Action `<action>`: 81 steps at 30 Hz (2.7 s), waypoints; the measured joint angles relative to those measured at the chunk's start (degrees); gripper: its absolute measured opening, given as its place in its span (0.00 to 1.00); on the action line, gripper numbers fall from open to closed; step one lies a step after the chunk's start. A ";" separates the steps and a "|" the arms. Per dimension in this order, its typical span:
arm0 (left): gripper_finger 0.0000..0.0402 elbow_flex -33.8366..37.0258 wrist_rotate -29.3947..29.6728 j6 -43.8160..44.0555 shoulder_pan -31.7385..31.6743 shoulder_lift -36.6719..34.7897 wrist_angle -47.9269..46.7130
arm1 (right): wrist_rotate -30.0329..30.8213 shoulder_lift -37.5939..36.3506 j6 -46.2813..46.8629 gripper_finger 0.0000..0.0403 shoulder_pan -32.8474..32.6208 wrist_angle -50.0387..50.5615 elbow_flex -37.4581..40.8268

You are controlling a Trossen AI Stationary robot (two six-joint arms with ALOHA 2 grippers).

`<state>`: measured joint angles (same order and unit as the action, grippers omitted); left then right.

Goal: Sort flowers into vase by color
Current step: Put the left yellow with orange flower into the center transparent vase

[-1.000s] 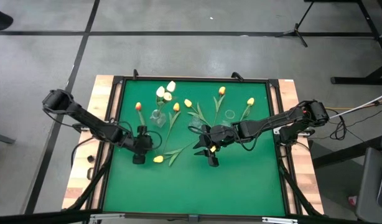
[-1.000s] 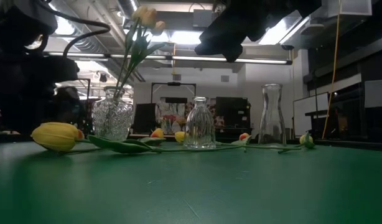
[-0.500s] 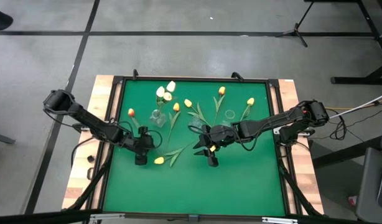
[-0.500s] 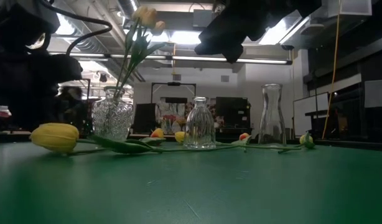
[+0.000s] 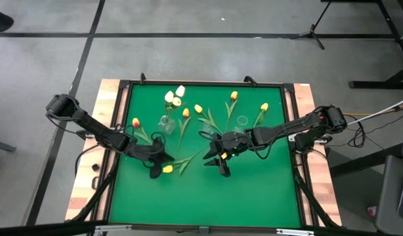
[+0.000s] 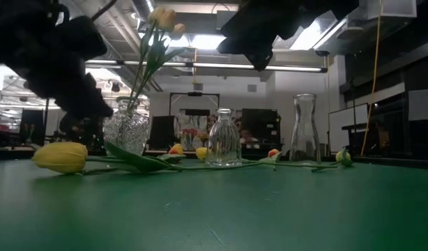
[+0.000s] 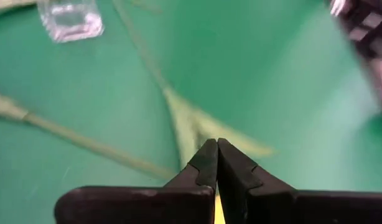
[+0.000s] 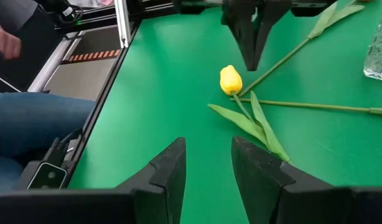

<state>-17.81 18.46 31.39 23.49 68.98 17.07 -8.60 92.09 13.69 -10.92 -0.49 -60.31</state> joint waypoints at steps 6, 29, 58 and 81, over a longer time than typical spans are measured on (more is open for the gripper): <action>0.00 -0.04 7.23 3.44 -0.02 -1.21 -5.25 | 0.00 0.00 -0.02 0.32 0.00 0.17 0.00; 0.16 -0.04 20.01 41.46 1.29 -0.79 -13.02 | -0.02 0.02 -2.81 0.32 0.02 0.64 0.00; 0.17 -0.04 13.92 33.40 2.23 -0.79 -13.12 | -1.51 0.02 -4.57 0.32 0.02 1.08 0.00; 0.27 -0.13 3.56 22.73 2.54 -0.79 -10.22 | 0.60 0.02 -12.20 0.32 0.61 -1.30 -1.54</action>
<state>-17.93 22.02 54.12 26.02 68.18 6.85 -8.00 92.12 1.50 -10.31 -1.79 -61.86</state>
